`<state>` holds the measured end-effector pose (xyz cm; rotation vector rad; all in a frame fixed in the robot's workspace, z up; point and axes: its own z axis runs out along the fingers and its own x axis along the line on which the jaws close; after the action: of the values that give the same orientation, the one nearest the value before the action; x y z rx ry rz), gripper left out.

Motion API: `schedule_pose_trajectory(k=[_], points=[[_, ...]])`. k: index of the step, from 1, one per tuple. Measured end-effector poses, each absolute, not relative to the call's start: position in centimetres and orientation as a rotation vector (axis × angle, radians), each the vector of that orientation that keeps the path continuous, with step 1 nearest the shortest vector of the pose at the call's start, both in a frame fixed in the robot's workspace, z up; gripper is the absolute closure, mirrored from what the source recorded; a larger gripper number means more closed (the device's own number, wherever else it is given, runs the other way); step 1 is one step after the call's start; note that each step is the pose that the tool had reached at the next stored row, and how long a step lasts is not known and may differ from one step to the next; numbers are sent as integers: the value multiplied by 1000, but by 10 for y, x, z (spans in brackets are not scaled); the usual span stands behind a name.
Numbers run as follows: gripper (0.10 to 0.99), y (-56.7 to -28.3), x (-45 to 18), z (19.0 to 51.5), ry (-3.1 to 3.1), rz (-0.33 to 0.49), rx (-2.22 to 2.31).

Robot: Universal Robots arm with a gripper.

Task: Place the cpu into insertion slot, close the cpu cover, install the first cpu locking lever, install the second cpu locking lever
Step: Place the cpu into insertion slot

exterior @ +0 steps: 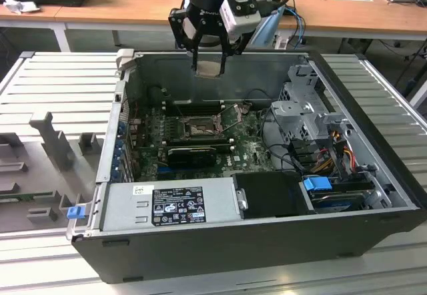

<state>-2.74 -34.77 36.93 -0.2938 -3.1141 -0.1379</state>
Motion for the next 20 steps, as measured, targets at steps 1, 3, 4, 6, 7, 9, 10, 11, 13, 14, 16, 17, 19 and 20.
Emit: schedule_pose_trajectory(k=[1,3,4,6,7,9,10,11,13,14,16,17,19,20], points=[[557,-348,-27,369,-3111,-137,-339],[557,-348,-27,368,-3104,-138,-416],[557,-348,-27,367,-3103,-139,-426],[557,-348,-27,366,-3103,-138,-427],[557,-348,-27,366,-3102,-138,-427],[557,-348,-27,364,-3102,-139,-427],[557,-348,-27,364,-3102,-138,-427],[557,-348,-27,364,-3102,-138,-429],[557,-348,-27,364,-3100,-138,-444],[557,-348,-27,363,-3099,-138,-460],[557,-348,-27,363,-3093,-138,-503],[557,-348,-27,363,-3090,-138,-529],[557,-348,-27,363,-3079,-138,-600],[557,-348,-27,363,-3074,-138,-627]])
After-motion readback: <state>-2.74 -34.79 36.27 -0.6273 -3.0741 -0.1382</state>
